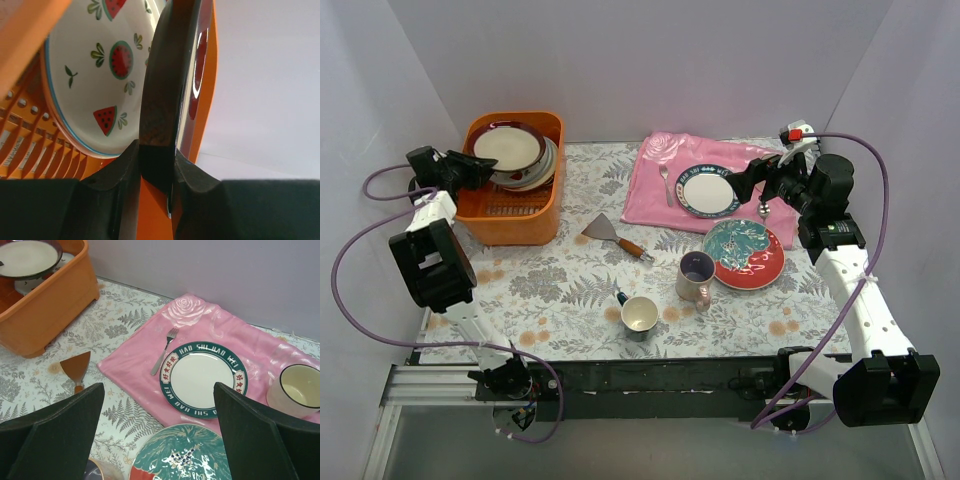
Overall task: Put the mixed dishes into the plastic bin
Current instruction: Place the plate in the plastic bin.
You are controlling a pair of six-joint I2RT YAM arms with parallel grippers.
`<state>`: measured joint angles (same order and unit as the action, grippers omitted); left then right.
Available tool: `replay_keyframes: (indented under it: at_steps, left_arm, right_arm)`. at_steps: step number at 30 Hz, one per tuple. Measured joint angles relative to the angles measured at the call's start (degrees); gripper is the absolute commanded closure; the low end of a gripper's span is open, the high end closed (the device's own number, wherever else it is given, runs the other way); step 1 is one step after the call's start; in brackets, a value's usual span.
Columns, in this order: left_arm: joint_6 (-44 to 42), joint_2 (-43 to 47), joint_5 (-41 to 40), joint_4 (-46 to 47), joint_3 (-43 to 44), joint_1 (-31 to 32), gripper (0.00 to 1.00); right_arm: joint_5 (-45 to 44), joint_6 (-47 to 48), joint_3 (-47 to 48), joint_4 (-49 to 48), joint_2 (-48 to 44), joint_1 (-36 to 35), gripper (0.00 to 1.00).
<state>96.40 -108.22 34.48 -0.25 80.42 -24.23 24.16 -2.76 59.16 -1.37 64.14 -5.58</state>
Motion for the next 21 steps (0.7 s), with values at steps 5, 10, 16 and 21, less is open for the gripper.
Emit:
replay_keyframes:
  at_steps: [5, 10, 16, 21]
  left_arm:
    - [-0.2, -1.2, -0.6, 0.0, 0.3, 0.0, 1.00]
    - [-0.2, -3.1, -0.7, 0.1, 1.2, 0.0, 0.97]
    - [-0.6, -4.0, -1.1, 0.2, 2.4, 0.0, 0.85]
    - [-0.8, -4.7, -1.0, -0.3, 3.3, 0.0, 0.81]
  right_arm:
    - [0.1, 0.0, 0.0, 0.0, 0.0, 0.2, 0.03]
    - [0.4, 0.0, 0.0, 0.0, 0.0, 0.3, 0.03]
    - [0.4, 0.0, 0.0, 0.0, 0.1, 0.3, 0.03]
    - [0.5, 0.0, 0.0, 0.0, 0.5, 0.3, 0.03]
